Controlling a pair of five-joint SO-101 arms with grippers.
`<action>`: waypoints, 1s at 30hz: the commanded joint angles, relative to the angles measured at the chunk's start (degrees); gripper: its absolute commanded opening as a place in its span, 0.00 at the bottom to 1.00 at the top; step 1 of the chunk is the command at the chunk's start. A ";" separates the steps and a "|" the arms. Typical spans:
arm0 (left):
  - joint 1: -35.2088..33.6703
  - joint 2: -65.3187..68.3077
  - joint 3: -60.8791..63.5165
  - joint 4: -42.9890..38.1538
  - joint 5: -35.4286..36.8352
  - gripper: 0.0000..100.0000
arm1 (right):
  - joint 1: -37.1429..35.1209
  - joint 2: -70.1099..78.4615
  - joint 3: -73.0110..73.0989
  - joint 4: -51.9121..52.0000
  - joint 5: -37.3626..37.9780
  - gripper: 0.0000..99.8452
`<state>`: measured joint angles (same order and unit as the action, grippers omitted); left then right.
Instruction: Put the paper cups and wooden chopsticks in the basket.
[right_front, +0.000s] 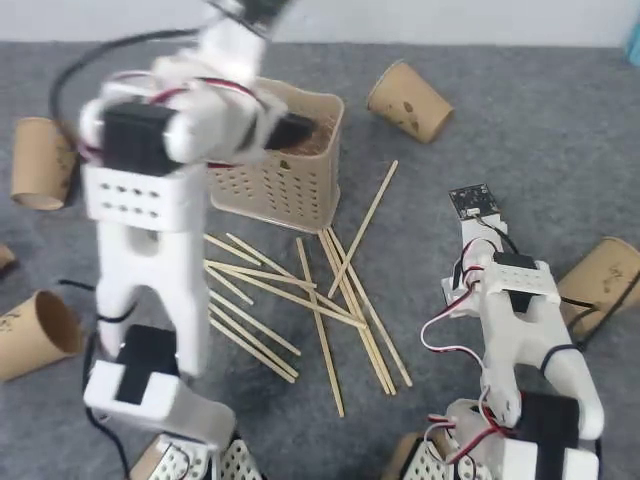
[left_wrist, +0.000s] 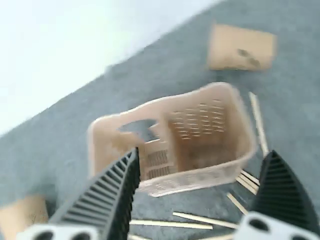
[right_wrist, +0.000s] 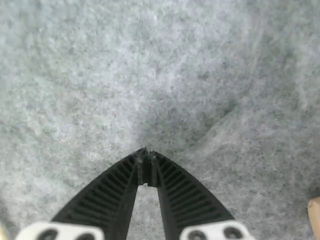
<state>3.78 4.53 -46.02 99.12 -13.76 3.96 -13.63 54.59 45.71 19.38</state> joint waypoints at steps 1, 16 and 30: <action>-9.14 -2.46 -0.31 1.41 7.30 0.36 | -0.04 -2.42 0.00 -0.48 0.70 0.01; -29.89 -19.87 26.59 1.05 14.68 0.24 | 0.04 -2.42 -2.90 0.04 -4.04 0.01; -42.37 -58.20 106.15 -36.66 6.95 0.18 | 0.84 -1.45 -43.08 25.89 -7.65 0.01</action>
<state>-37.27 -44.35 39.43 73.36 -4.53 4.22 -13.63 19.78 70.68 14.02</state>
